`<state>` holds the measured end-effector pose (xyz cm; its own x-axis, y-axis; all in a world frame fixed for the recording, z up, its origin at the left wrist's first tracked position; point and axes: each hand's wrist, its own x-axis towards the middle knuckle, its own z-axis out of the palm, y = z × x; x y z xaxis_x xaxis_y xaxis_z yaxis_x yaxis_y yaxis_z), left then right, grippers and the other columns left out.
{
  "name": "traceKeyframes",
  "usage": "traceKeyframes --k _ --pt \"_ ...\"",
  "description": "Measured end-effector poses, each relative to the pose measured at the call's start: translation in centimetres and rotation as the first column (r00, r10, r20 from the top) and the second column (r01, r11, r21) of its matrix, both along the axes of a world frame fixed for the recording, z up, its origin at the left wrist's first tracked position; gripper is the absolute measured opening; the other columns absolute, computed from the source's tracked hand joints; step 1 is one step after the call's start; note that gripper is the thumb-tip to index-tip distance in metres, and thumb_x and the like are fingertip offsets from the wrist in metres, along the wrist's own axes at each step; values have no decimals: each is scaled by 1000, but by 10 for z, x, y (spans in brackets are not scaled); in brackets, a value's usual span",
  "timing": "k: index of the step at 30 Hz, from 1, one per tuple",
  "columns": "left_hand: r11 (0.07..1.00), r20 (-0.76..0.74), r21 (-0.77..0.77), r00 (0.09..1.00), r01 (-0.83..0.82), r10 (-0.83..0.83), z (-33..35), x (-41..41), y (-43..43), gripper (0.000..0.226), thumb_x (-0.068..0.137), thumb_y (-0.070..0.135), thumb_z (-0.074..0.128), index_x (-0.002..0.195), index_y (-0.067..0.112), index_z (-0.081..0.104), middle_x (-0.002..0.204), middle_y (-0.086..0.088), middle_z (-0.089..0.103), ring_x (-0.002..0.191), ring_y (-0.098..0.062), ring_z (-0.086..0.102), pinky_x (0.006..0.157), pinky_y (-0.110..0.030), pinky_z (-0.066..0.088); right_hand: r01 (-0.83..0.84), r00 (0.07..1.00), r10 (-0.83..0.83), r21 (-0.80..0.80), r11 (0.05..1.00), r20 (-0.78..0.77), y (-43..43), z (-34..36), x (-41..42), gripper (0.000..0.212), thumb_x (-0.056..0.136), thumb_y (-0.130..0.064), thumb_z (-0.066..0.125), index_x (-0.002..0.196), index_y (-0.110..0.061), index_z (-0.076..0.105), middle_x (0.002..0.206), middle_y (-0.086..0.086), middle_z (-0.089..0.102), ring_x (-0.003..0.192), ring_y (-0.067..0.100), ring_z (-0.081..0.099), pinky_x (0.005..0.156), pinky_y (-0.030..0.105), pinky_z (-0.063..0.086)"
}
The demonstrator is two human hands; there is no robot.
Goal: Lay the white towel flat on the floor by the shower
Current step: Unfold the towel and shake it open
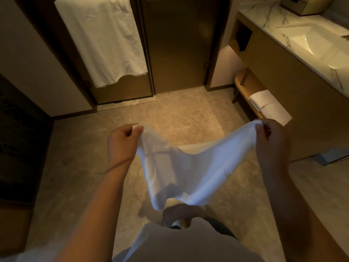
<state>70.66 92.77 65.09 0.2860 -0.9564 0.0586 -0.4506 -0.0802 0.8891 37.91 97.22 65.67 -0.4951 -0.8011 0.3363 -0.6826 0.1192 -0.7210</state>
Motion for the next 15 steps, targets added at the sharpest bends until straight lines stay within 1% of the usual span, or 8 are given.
traceKeyframes --k 2,4,6,8,11,12,15 --pt "996 -57 -73 998 -46 42 2 1 -2 16 89 26 63 104 28 68 84 14 66 73 13 59 63 -1 41 60 998 -57 -76 995 36 0 -3 2 24 96 -24 47 113 -11 59 104 0 61 92 9 53 79 29 45" --pt "993 -67 -106 997 -52 45 4 4 -7 15 89 27 62 104 28 67 82 18 65 72 17 58 62 0 41 57 998 -54 -54 997 40 -2 -6 1 25 96 -24 47 113 -10 59 104 4 62 92 13 55 78 29 44" --pt "997 -49 -68 999 -26 22 3 2 -11 18 91 27 61 107 24 68 82 17 64 71 17 57 61 -1 40 6 1000 -6 -6 1000 16 -6 -9 1 24 96 -22 49 113 -9 60 105 6 64 92 12 56 77 26 42" --pt "1000 -50 -19 999 -11 10 -2 -2 -15 18 92 26 59 107 22 68 81 15 64 68 18 55 58 1 37 -16 1000 16 -8 1000 10 -9 -11 5 24 96 -23 49 112 -10 61 104 4 64 91 11 56 77 25 44" --pt "1000 -131 26 991 8 -5 -10 -9 -18 15 93 23 57 96 22 72 71 17 65 62 15 56 55 -2 40 -26 999 26 -7 1000 21 -16 -14 13 23 95 -25 49 111 -13 61 101 2 64 90 12 58 77 30 49" --pt "999 -166 38 986 21 -14 -11 -11 -18 15 93 22 57 92 24 72 67 17 67 62 14 57 55 -3 41 -30 999 30 2 1000 19 -18 -15 14 22 95 -24 50 111 -12 61 100 1 64 89 13 58 76 29 49" --pt "998 -218 44 975 45 -34 -16 -17 -20 21 94 21 56 83 34 69 69 28 68 68 14 60 57 -2 42 -11 999 11 6 1000 30 -25 -16 10 20 95 -24 50 108 -13 62 95 -5 61 85 10 57 69 18 43"
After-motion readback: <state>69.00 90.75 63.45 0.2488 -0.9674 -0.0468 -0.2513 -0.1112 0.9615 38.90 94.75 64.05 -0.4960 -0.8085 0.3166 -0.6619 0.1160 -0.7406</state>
